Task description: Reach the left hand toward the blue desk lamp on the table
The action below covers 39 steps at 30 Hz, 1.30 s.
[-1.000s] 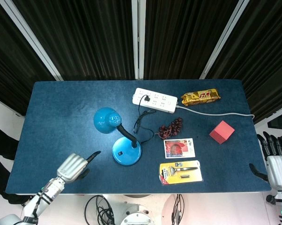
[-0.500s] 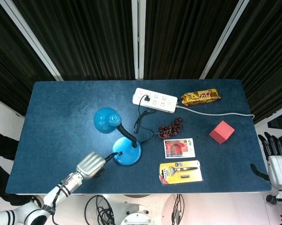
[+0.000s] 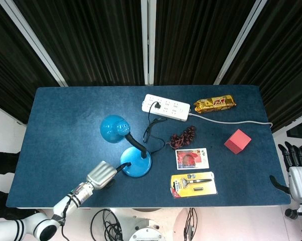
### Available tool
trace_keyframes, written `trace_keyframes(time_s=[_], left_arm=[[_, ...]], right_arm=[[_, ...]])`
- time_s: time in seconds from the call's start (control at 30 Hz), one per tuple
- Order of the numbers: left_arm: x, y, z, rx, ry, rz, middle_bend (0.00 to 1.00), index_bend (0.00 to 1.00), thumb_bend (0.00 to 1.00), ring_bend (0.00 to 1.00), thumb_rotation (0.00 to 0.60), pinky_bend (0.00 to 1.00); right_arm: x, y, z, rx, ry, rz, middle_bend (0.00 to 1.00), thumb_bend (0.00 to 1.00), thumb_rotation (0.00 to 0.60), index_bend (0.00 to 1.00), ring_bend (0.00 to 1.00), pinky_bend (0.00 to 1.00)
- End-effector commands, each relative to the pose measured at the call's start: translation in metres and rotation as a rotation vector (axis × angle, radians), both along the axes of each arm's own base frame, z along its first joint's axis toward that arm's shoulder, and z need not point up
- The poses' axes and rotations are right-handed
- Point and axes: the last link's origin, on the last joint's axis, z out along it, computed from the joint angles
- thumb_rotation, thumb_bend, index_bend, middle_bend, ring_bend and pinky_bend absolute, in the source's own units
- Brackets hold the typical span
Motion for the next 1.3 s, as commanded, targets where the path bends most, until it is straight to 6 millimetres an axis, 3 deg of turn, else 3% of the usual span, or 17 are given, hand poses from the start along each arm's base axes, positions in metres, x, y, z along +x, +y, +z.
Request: trace_keyframes(time_s=[0.03, 0.87, 0.97, 1.13, 1.27, 1.3], left_arm=[[0.000, 0.000, -0.002, -0.003, 0.006, 0.000, 0.75, 0.06, 0.47, 0.78, 0.600, 0.76], [0.001, 0.004, -0.003, 0.008, 0.015, 0.014, 0.75, 0.06, 0.48, 0.78, 0.600, 0.76], [0.004, 0.003, 0.011, 0.055, -0.025, 0.010, 0.75, 0.06, 0.48, 0.78, 0.600, 0.76], [-0.015, -0.003, 0.063, 0.269, -0.093, 0.024, 0.72, 0.06, 0.41, 0.77, 0.600, 0.75], [-0.053, -0.014, 0.108, 0.466, -0.085, 0.046, 0.65, 0.08, 0.17, 0.69, 0.600, 0.71], [-0.066, -0.017, 0.121, 0.526, -0.071, 0.054, 0.60, 0.09, 0.12, 0.63, 0.600, 0.69]], right_arm=[[0.000, 0.000, 0.000, -0.001, 0.001, 0.001, 0.00, 0.18, 0.600, 0.00, 0.00, 0.00], [-0.004, 0.000, 0.000, 0.001, -0.002, -0.010, 0.00, 0.18, 0.600, 0.00, 0.00, 0.00], [-0.003, -0.001, 0.001, -0.002, 0.000, -0.007, 0.00, 0.18, 0.600, 0.00, 0.00, 0.00], [-0.002, 0.000, 0.002, -0.003, -0.003, -0.004, 0.00, 0.18, 0.600, 0.00, 0.00, 0.00], [-0.002, -0.001, 0.001, 0.003, 0.001, -0.009, 0.00, 0.18, 0.600, 0.00, 0.00, 0.00], [-0.002, -0.001, 0.002, 0.003, 0.004, -0.009, 0.00, 0.18, 0.600, 0.00, 0.00, 0.00]])
